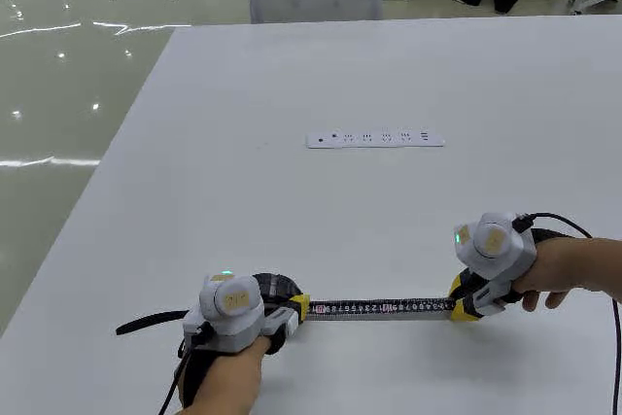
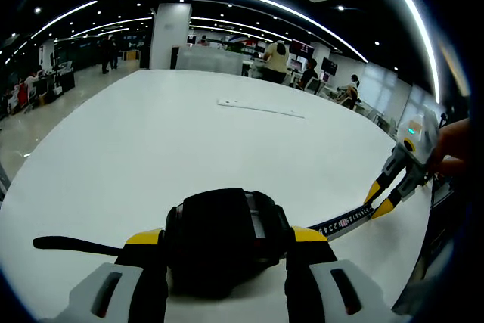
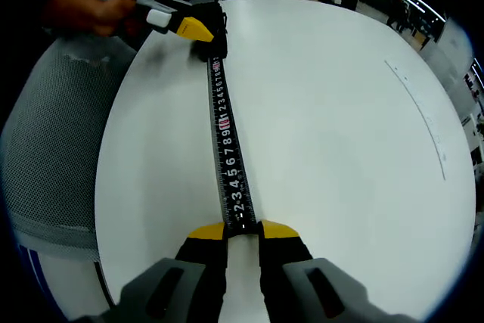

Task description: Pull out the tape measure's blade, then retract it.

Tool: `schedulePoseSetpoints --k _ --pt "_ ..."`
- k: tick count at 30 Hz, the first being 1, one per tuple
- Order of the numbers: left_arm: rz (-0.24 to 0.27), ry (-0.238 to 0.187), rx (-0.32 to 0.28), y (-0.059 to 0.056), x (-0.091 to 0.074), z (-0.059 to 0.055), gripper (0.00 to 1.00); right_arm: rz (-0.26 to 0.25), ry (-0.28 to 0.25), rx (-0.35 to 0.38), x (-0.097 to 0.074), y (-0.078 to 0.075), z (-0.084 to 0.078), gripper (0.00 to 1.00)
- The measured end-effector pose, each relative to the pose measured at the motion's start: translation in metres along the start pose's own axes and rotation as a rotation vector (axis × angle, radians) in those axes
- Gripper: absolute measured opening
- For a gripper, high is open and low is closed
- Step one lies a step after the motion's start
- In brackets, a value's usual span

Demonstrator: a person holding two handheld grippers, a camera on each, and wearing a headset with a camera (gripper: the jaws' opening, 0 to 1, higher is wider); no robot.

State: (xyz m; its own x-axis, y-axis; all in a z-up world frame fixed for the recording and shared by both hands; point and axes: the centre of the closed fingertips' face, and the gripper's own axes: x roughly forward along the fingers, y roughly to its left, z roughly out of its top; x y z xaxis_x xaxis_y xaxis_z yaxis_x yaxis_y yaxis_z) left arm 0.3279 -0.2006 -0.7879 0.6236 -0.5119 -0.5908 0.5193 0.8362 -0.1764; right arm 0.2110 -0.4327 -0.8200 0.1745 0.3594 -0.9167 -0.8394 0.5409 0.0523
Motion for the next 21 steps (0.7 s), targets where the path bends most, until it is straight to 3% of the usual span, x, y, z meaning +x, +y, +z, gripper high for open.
schedulePoseSetpoints --k 21 --pt "-0.009 0.009 -0.006 -0.0001 0.0000 -0.0005 0.59 -0.003 -0.030 0.048 0.0042 -0.0006 0.0076 0.14"
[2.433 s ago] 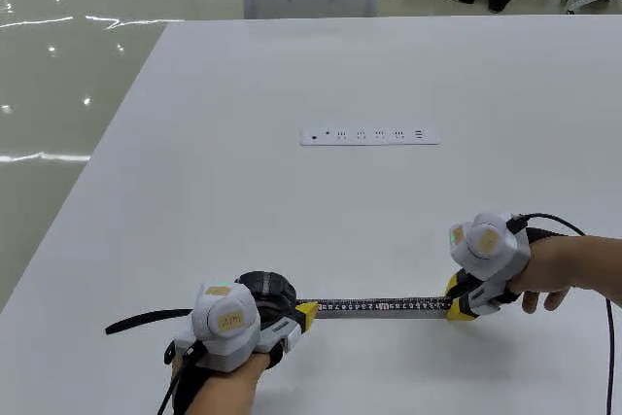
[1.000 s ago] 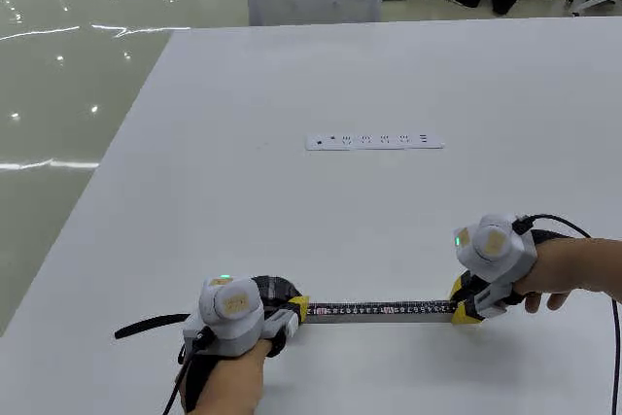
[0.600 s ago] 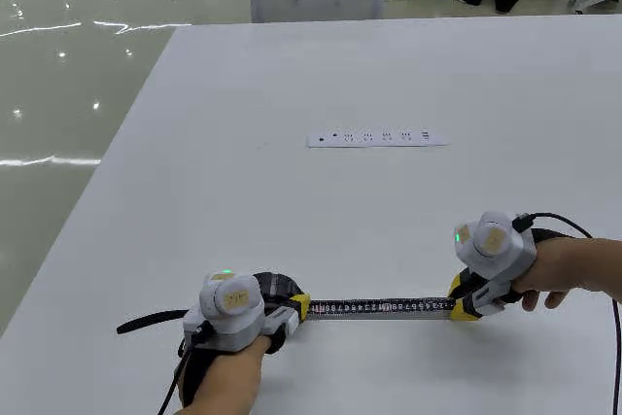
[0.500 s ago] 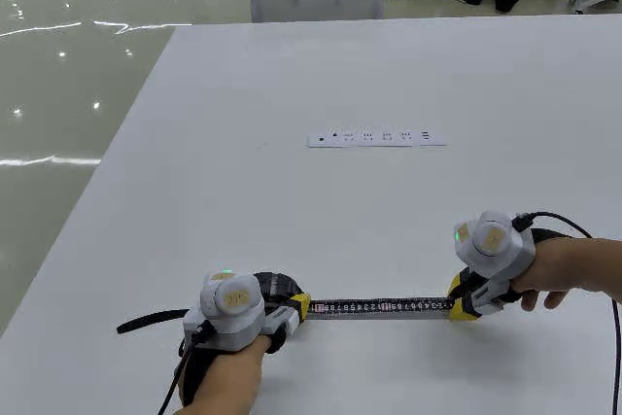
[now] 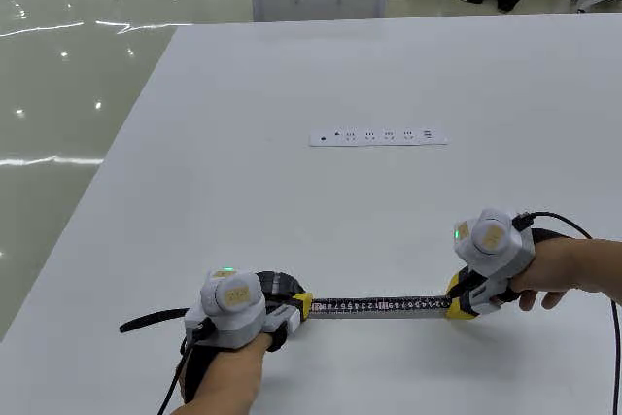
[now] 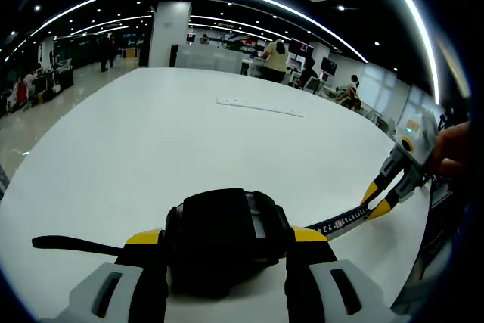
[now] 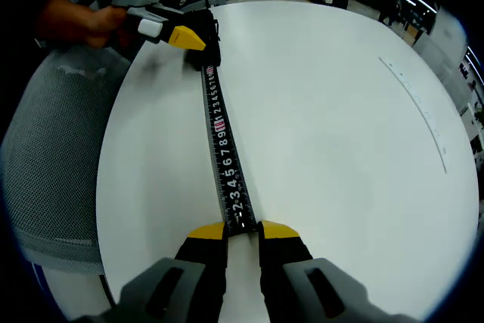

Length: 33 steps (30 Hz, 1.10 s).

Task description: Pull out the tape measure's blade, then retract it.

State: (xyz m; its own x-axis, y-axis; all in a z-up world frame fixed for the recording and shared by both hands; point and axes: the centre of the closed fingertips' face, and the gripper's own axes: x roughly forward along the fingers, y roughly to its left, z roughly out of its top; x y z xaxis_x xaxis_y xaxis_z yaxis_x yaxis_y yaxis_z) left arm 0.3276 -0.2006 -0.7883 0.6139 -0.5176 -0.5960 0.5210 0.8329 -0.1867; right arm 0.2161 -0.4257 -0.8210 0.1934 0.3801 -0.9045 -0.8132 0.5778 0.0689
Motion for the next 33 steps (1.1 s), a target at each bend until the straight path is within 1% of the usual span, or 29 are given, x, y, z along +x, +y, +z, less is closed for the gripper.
schedulePoseSetpoints --k 11,20,33 --pt "0.001 0.007 -0.002 0.001 0.002 0.000 0.59 0.000 -0.005 -0.018 0.002 0.001 0.004 0.14" --pt "-0.002 0.009 -0.002 0.000 0.001 0.000 0.59 0.003 -0.011 -0.019 0.003 0.003 0.007 0.14" --pt "-0.005 0.013 -0.004 0.000 0.000 -0.001 0.59 0.004 -0.012 -0.055 0.005 0.005 0.012 0.13"
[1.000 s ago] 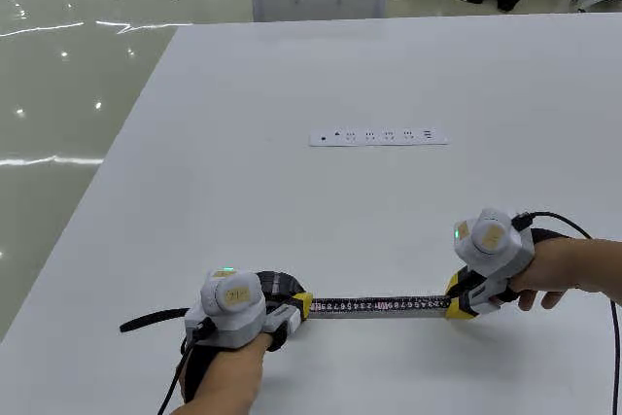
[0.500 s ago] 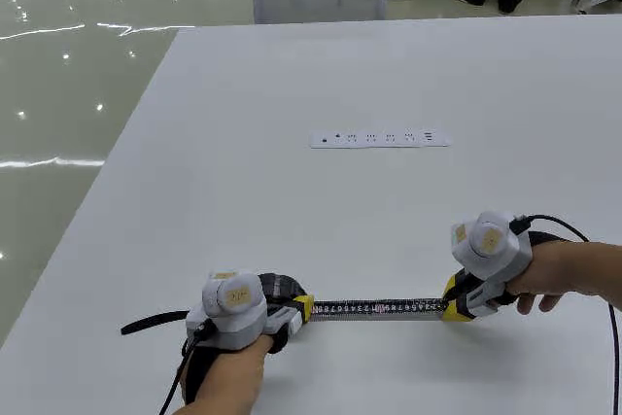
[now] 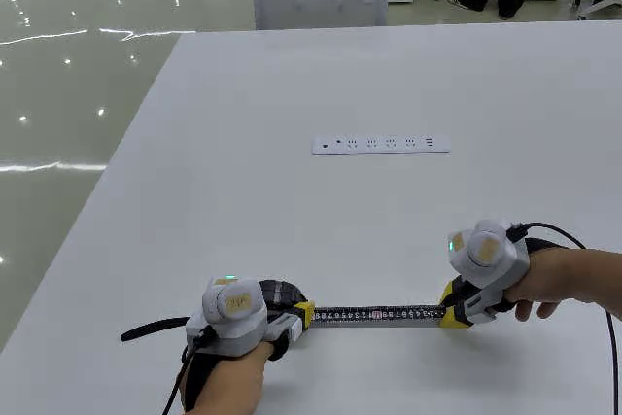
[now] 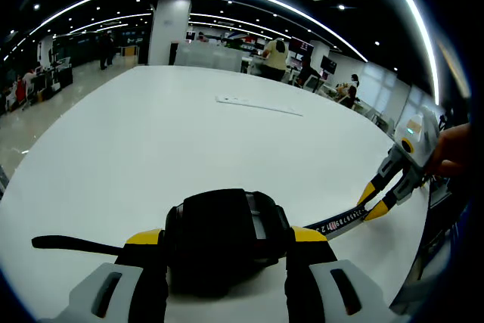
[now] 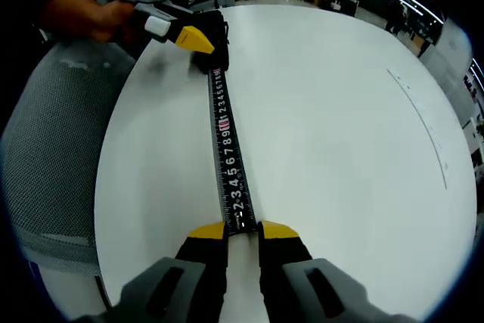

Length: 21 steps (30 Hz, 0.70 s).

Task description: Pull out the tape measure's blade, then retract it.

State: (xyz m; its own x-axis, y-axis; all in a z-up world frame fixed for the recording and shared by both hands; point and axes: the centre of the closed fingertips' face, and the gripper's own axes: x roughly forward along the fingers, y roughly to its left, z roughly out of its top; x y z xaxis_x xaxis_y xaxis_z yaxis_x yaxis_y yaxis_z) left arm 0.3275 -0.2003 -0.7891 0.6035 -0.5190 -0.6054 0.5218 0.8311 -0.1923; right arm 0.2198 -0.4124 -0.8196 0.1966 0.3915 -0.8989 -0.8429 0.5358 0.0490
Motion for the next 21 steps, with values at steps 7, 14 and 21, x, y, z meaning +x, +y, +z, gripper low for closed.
schedulePoseSetpoints --k 7,14,21 --pt "-0.002 0.002 0.000 0.0002 0.0001 0.0001 0.59 0.001 0.002 -0.038 0.0013 0.0004 0.0019 0.13" --pt "-0.003 0.002 -0.002 0.0001 -0.0002 0.0000 0.59 0.002 0.001 -0.028 0.0031 0.0002 0.0045 0.13" --pt "-0.005 0.003 -0.004 0.0000 -0.0001 0.0000 0.60 -0.002 -0.008 -0.013 0.0053 -0.0002 0.0087 0.14"
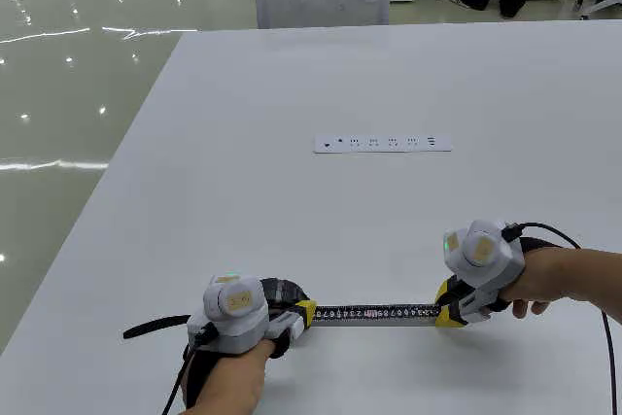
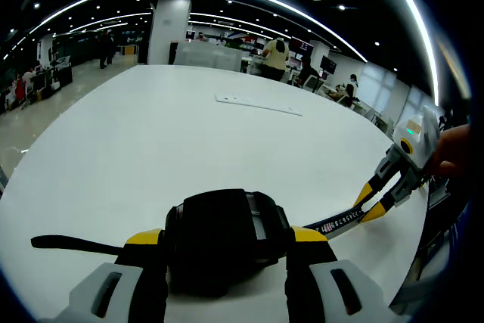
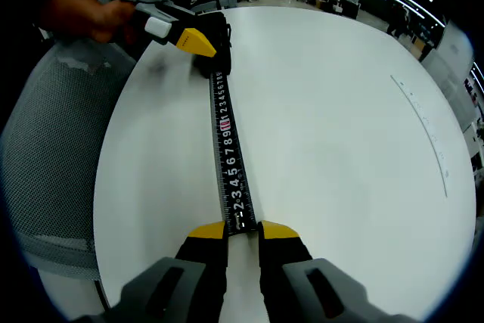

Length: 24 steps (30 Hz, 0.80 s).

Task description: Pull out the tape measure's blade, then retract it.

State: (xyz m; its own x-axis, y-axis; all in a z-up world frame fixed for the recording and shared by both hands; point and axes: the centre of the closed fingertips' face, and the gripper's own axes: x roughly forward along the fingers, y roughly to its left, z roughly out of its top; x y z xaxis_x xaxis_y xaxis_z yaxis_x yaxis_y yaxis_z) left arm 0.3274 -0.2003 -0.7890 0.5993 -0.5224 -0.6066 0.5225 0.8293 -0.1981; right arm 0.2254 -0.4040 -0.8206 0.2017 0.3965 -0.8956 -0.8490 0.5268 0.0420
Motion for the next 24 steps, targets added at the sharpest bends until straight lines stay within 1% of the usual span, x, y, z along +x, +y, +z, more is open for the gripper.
schedulePoseSetpoints --k 15,18,24 --pt "0.001 0.000 0.000 -0.0001 0.0002 0.0001 0.60 0.002 -0.004 -0.004 0.0030 0.0014 0.0061 0.14" --pt "-0.002 0.003 -0.004 0.0004 0.0006 -0.0005 0.60 0.004 -0.008 0.012 0.0040 0.0013 0.0074 0.14" --pt "-0.003 0.006 -0.003 0.0000 0.0004 -0.0005 0.60 0.005 -0.012 0.009 0.0055 0.0016 0.0107 0.14"
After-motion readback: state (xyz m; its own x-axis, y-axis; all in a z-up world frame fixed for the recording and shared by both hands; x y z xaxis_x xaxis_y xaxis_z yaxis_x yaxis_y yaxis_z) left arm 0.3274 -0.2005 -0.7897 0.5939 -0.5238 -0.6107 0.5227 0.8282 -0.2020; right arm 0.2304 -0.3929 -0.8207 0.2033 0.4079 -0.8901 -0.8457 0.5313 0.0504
